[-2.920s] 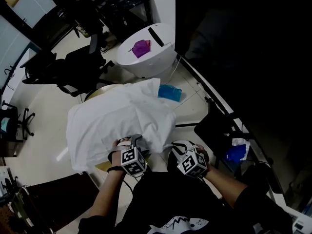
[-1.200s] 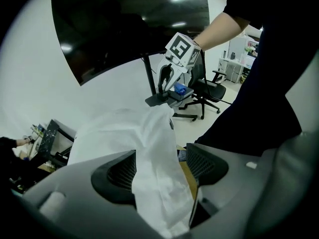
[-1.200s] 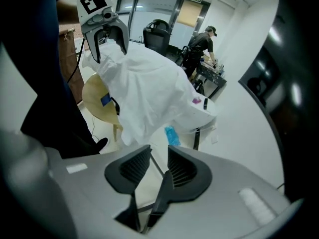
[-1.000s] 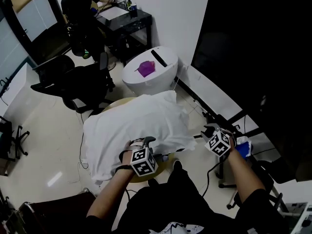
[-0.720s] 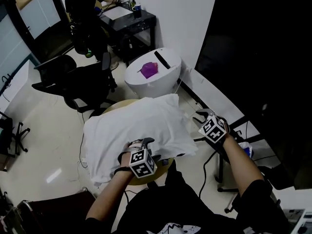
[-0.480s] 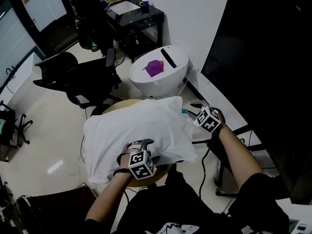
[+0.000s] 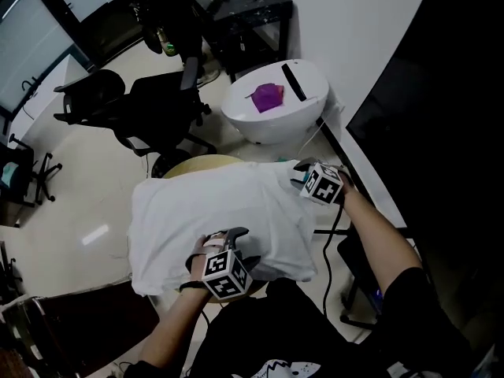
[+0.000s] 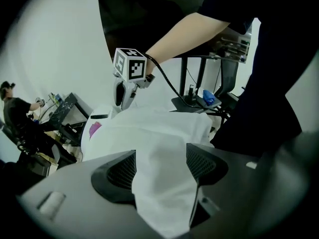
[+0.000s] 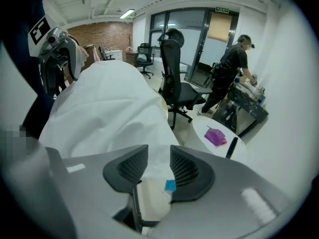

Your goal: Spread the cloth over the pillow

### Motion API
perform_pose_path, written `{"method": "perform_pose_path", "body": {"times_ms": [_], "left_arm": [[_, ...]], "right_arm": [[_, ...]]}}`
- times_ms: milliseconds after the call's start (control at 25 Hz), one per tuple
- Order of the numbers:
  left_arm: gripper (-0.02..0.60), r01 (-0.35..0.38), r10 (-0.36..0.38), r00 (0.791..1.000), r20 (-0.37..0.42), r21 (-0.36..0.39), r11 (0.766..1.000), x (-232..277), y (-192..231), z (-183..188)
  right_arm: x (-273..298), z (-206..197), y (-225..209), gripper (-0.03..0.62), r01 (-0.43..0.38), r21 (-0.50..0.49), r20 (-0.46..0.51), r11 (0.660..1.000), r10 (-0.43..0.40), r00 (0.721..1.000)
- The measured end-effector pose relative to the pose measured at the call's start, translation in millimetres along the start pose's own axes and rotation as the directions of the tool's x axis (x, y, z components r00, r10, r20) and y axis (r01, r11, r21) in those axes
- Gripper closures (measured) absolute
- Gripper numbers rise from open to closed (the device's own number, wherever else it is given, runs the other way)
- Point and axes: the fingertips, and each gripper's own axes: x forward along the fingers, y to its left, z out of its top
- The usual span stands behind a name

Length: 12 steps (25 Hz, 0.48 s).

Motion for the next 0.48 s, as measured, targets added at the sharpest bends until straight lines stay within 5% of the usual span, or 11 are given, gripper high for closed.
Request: {"method": "perform_pose_path", "body": {"times_ms": [240, 480], "left_arm": [[0.273, 0.031, -0.034, 0.999, -0.040, -0.060, 0.998, 19.9, -2.2, -5.7], [0.273, 0.015, -0.020, 0.998, -0.052, -0.106, 0.994, 27.7, -3.0, -11.3]], "right_arm": [[37.0, -7.8, 3.4, 0.447, -0.162, 0.067, -0.006, 0.985, 0.163, 0.987], [49.6, -10.3, 16.0, 0.520, -0.251, 0.099, 0.000, 0.963, 0.252, 0.968]]}}
